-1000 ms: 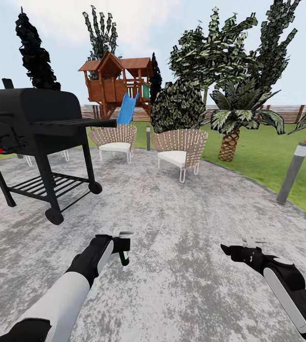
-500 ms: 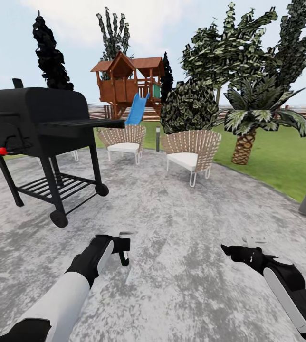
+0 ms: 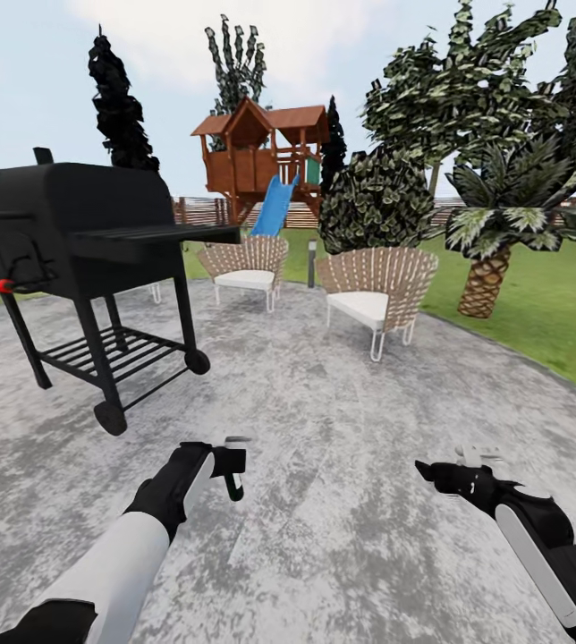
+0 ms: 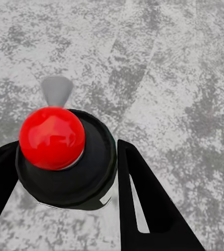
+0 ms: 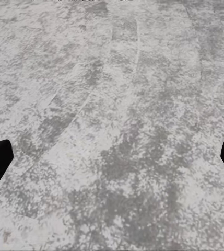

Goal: Pick up the pesticide atomizer in the garden and spray insectifuge to fully cover both potted plants in the garden.

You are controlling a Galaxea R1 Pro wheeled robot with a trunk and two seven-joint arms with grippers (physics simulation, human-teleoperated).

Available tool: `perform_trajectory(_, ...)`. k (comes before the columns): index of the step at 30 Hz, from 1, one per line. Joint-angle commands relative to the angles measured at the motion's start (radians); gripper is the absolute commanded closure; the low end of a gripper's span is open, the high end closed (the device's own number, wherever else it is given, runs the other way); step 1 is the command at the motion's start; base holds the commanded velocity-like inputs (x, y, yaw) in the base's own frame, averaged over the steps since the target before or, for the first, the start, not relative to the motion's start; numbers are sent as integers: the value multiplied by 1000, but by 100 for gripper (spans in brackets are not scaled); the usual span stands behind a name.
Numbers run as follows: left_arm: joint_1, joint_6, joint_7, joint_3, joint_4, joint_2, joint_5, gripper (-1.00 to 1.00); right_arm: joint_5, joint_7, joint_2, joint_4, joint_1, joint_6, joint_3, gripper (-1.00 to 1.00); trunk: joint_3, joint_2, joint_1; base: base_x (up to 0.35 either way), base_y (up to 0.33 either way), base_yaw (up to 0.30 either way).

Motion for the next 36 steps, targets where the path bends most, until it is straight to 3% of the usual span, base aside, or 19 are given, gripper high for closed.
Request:
perform_trajectory(1, -1, 5, 0, -1, -1, 0, 4, 100, -10, -9, -1, -1, 0, 2, 2, -100, -1, 0, 0, 245, -180, 241)
perform_trajectory(12, -1, 5, 0, -1, -1, 0, 4, 100, -10, -9, 0, -1, 0, 2, 5, -100, -1, 0, 0, 169, -115, 253)
perform_trajectory(36, -1, 5, 0, -1, -2, 0, 4, 100, -10, -9, 0, -1, 0, 2, 5, -100, -1, 0, 0, 6, -13, 255)
